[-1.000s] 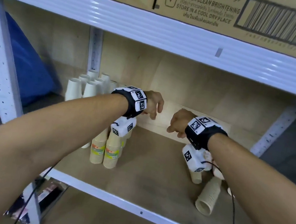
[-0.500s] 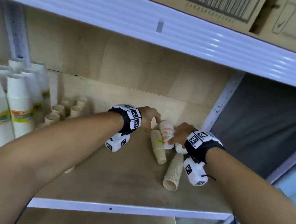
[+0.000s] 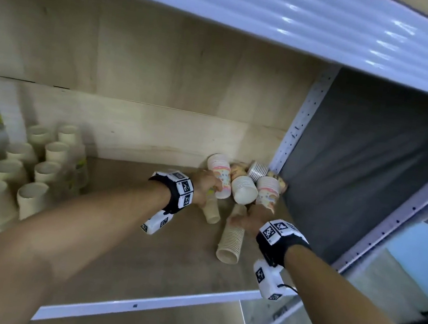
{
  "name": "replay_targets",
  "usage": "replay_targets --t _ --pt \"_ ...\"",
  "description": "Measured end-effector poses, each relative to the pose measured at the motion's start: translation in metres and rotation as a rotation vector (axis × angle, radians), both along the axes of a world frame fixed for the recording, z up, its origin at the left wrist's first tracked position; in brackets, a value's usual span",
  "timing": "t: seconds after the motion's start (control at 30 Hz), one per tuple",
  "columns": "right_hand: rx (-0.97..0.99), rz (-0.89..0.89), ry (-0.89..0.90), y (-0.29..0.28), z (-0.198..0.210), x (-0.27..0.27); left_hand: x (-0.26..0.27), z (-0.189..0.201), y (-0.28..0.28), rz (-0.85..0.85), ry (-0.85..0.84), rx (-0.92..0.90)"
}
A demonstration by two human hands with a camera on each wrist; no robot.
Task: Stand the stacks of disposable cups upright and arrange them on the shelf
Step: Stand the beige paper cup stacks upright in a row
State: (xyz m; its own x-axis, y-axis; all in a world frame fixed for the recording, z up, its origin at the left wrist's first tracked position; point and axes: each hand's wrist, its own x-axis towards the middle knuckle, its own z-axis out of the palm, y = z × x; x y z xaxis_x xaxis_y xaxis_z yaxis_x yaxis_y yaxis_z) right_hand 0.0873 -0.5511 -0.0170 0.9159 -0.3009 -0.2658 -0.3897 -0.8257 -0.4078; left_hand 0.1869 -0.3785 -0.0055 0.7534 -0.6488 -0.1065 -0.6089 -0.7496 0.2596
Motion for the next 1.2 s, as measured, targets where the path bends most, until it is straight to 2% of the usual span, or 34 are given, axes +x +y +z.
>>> replay_targets --t 0.17,0.43,0.6,0.73,0.93,1.2 --pt "0.046 -0.065 0.035 0.007 -0.001 -0.006 0.006 -0.021 -0.005 -0.023 -0.019 0.022" --pt "0.091 0.018 0.018 0.001 -0.009 0.003 0.014 -0.033 -0.004 -0.111 -0.064 0.008" --pt "-0.022 0.098 -0.009 0.002 -0.007 0.003 0.015 -0.028 -0.003 -0.157 -0.091 0.051" --pt "-0.021 0.132 0.001 0.000 -0.008 0.008 0.016 -0.031 -0.004 -0.196 -0.127 0.064" --pt "-0.039 0.165 0.019 0.000 -0.008 0.011 0.016 -0.028 -0.010 -0.238 -0.225 0.179" --pt "-0.081 0.139 0.057 -0.002 -0.006 0.009 0.010 -0.015 -0.008 -0.271 -0.193 0.258"
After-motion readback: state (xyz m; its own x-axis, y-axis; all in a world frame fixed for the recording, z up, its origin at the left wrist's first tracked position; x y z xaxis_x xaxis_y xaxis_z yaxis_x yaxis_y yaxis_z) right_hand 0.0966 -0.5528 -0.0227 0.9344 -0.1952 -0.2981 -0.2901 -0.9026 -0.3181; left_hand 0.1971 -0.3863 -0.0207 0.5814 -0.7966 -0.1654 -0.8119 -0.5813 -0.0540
